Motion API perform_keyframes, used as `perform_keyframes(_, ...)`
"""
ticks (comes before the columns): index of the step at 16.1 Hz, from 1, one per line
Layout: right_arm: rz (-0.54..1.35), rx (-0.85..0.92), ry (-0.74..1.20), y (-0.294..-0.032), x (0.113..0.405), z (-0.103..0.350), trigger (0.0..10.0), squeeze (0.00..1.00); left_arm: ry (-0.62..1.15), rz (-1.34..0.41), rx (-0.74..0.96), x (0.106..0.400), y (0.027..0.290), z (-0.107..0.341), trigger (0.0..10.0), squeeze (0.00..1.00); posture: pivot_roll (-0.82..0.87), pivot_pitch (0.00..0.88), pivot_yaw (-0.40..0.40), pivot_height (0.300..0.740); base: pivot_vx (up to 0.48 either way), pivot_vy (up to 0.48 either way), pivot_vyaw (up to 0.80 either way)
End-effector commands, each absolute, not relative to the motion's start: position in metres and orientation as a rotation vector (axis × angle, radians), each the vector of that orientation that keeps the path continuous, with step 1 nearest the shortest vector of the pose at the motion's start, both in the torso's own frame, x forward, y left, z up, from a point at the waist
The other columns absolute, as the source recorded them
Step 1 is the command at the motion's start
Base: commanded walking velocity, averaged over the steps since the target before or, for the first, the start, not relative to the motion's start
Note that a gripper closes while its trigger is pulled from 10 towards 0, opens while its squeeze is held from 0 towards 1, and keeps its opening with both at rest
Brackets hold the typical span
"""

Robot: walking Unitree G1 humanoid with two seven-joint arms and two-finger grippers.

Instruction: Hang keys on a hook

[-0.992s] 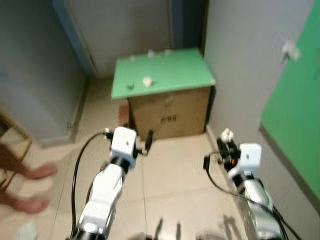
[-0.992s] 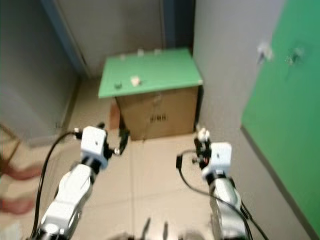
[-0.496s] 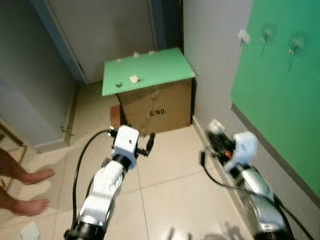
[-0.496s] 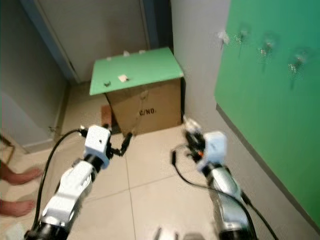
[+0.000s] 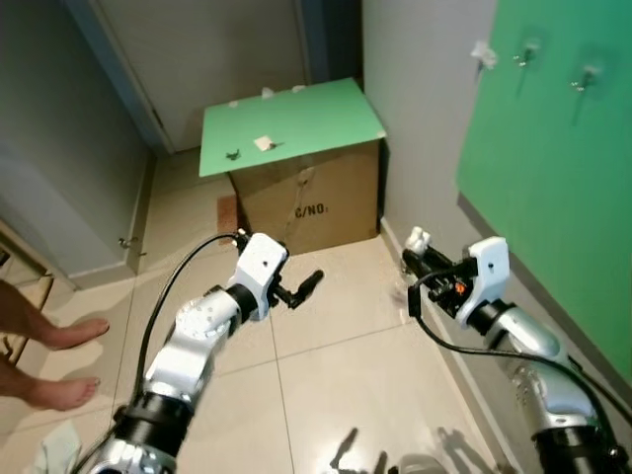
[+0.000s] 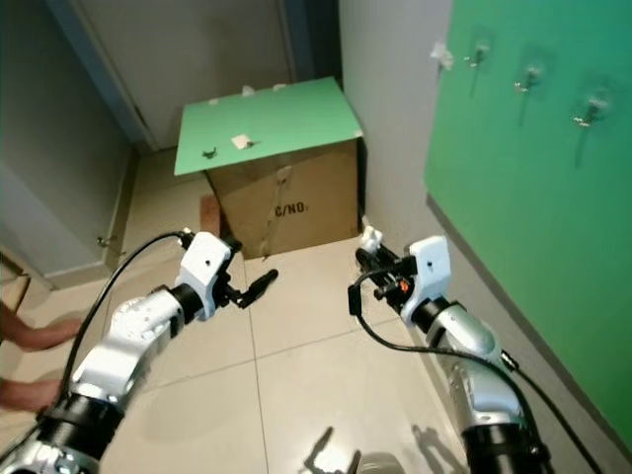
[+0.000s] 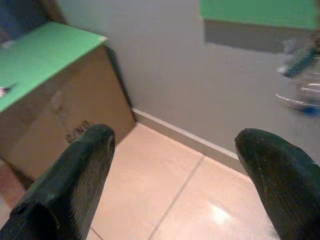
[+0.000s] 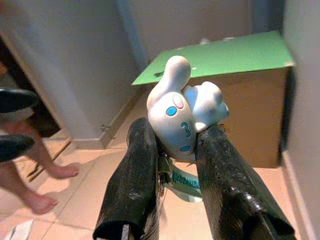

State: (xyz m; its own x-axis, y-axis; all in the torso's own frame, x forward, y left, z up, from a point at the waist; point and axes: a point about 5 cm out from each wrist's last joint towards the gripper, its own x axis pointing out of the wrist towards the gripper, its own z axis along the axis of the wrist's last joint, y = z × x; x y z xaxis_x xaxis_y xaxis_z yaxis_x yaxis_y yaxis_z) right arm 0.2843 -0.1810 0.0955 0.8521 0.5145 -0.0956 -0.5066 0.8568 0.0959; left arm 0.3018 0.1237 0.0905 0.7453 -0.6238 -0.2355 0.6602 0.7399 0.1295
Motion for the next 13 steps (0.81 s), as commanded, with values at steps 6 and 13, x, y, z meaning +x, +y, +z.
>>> perform_keyframes(6,0.242,0.104,0.088,-0.194,0.304,0.106,0.0,0.0,0.112,-0.552,0.05,0.311,0.13,0.104,10.0,0.0,-0.28,0.0,0.159,0.74,0.0,0.0,0.0)
perform_keyframes(13,0.249,0.124,0.135,-0.17,0.288,0.085,0.0,0.0,0.122,-0.539,0.004,0.293,0.112,0.093,10.0,0.0,-0.27,0.0,0.153,0.74,0.0,0.0,0.0)
